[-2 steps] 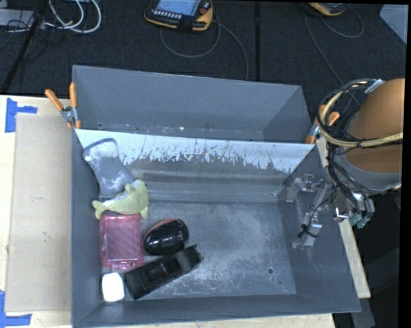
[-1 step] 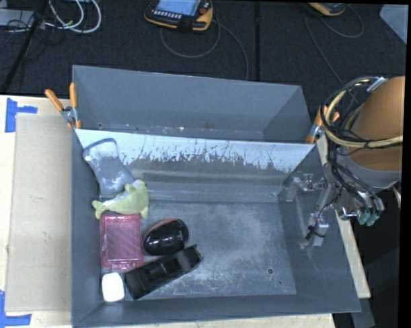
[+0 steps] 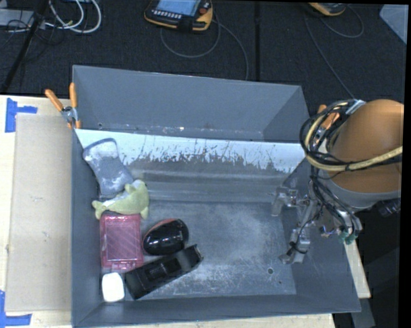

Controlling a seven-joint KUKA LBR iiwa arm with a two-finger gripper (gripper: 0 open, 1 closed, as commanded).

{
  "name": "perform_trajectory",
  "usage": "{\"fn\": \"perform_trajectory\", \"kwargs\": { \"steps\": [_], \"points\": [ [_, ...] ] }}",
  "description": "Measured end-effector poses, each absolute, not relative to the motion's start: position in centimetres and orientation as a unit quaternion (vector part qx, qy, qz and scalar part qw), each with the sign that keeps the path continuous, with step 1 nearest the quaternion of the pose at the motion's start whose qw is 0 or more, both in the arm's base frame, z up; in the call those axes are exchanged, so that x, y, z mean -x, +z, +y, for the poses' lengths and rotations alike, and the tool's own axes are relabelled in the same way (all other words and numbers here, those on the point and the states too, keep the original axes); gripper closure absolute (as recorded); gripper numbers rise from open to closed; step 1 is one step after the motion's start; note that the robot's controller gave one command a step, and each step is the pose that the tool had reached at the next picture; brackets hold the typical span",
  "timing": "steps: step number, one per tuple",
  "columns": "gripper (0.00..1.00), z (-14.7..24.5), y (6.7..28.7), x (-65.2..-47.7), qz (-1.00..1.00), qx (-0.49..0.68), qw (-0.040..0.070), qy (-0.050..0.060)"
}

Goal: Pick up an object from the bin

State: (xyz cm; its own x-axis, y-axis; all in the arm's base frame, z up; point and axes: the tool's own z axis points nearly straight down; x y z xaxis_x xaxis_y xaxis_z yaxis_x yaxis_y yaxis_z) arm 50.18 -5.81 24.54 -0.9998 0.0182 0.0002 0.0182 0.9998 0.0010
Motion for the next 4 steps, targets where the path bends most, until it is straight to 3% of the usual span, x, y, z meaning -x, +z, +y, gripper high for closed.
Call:
{"fn": "perform_trajectory", "kwargs": {
  "steps": [1,2,3,4],
  "points": [
    [0.0,-4.5,22.6,-49.7,-0.998,0.064,0.004,0.0],
    [0.0,-2.3,18.8,-48.8,-0.999,0.033,0.0,0.0],
    [0.0,1.7,14.9,-49.9,-1.0,-0.027,0.003,-0.001],
    [0.0,5.4,13.4,-49.6,-0.997,-0.076,0.004,0.0]
  ]
}}
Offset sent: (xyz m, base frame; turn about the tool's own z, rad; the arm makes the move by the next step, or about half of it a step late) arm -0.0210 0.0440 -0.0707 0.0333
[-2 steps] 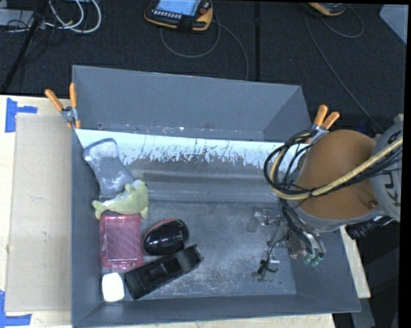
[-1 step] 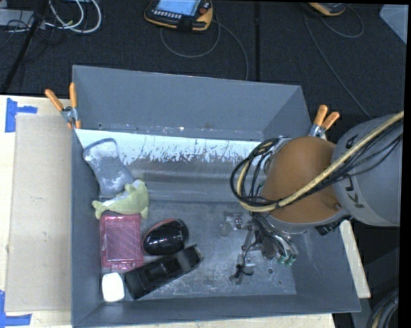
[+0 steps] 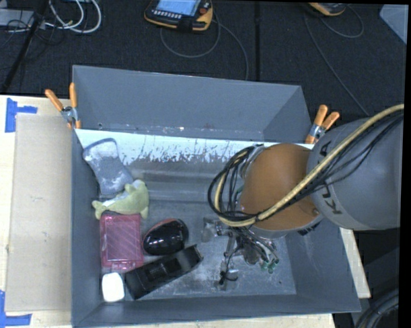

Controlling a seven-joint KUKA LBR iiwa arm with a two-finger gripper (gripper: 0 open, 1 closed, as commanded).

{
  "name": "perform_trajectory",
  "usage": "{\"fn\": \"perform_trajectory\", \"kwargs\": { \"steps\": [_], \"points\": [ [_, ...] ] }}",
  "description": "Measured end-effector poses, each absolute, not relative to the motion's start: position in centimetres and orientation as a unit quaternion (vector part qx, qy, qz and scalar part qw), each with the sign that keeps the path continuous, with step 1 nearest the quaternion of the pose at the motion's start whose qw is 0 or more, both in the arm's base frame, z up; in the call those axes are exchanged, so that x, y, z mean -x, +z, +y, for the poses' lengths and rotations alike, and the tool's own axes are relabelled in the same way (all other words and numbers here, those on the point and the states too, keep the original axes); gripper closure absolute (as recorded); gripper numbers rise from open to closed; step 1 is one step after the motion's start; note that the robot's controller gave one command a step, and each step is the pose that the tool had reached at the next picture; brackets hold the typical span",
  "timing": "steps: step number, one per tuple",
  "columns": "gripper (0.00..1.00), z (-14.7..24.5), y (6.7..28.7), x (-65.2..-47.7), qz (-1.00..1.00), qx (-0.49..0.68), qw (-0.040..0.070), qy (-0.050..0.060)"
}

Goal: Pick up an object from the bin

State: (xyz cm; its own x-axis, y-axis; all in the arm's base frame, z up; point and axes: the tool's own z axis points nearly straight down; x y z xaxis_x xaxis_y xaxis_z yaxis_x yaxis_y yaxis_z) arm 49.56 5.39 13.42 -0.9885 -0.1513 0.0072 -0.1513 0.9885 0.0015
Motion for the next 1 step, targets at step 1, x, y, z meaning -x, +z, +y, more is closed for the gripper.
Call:
{"fn": "perform_trajectory", "kwargs": {
  "steps": [1],
  "points": [
    [0.0,6.18,9.94,-51.87,-0.998,-0.068,-0.001,-0.001]
  ]
}}
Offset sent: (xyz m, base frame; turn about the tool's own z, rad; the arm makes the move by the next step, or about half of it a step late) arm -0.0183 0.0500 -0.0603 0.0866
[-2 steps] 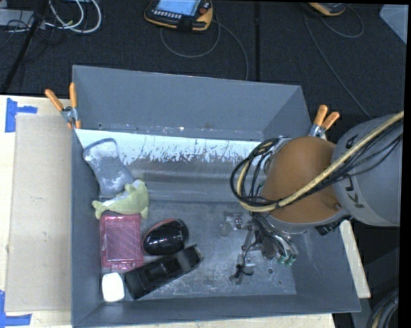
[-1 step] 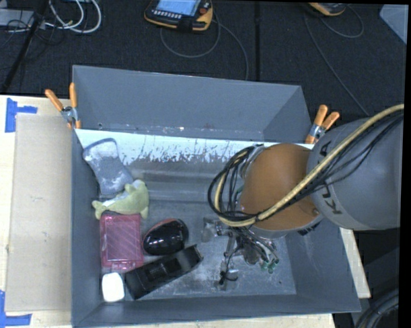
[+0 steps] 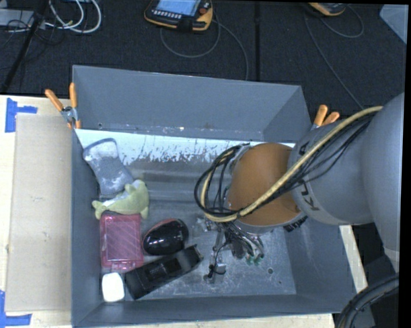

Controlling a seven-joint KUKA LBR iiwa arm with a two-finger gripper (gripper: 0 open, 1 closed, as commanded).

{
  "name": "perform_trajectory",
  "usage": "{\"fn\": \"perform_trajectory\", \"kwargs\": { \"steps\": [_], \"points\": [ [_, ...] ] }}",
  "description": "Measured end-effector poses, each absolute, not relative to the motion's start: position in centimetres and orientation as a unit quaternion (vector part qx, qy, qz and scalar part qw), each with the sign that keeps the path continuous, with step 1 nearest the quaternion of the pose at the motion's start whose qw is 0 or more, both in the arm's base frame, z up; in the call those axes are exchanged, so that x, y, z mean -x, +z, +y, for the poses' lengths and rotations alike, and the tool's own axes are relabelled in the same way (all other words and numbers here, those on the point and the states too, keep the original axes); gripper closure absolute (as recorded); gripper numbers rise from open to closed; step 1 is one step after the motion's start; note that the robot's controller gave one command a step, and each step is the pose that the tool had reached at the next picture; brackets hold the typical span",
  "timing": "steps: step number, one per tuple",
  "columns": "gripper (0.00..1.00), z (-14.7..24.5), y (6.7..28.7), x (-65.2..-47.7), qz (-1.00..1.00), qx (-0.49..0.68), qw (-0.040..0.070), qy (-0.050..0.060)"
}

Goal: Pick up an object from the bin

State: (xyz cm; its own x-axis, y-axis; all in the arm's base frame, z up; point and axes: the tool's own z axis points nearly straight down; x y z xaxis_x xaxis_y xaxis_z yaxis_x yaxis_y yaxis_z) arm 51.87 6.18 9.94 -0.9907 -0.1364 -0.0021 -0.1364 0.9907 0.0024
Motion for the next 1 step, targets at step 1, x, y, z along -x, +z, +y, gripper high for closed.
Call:
{"fn": "perform_trajectory", "kwargs": {
  "steps": [1],
  "points": [
    [0.0,8.19,7.6,-49.77,0.999,0.042,-0.005,-0.001]
  ]
}}
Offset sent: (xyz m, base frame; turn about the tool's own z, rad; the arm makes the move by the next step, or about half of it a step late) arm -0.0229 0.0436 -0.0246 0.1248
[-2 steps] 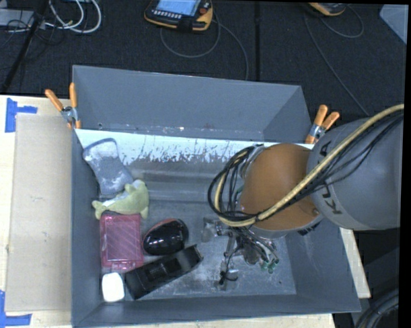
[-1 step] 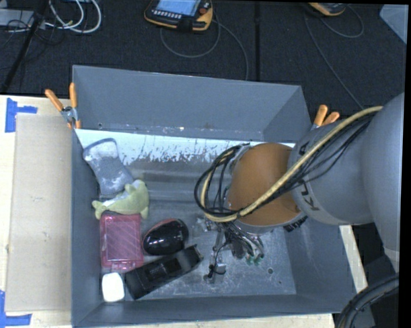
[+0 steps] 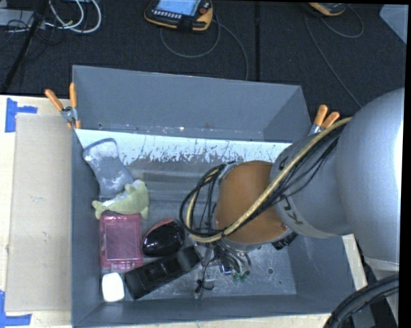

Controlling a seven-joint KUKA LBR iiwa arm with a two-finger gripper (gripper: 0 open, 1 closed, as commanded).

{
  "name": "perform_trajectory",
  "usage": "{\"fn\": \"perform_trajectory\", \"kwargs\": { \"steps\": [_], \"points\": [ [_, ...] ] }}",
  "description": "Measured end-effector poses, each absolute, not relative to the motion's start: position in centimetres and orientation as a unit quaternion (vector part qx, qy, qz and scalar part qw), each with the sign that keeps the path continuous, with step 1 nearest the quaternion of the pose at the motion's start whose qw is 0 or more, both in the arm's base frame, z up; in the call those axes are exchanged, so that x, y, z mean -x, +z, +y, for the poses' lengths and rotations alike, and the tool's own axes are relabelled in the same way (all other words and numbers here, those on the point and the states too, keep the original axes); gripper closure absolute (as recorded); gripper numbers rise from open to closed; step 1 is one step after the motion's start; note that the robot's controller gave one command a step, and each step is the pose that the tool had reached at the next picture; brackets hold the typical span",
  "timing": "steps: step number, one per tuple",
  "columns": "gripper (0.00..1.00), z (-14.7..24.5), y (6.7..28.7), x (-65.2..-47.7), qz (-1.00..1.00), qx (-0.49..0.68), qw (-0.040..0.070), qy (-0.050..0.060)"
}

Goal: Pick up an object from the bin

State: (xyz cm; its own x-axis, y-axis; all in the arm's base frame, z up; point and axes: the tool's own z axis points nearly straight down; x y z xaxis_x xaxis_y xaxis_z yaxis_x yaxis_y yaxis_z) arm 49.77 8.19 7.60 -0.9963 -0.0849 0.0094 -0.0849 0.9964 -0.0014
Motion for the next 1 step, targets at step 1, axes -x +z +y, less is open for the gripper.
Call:
{"fn": "perform_trajectory", "kwargs": {
  "steps": [1],
  "points": [
    [1.0,10.45,7.26,-49.39,-1.0,-0.007,0.003,0.0]
  ]
}}
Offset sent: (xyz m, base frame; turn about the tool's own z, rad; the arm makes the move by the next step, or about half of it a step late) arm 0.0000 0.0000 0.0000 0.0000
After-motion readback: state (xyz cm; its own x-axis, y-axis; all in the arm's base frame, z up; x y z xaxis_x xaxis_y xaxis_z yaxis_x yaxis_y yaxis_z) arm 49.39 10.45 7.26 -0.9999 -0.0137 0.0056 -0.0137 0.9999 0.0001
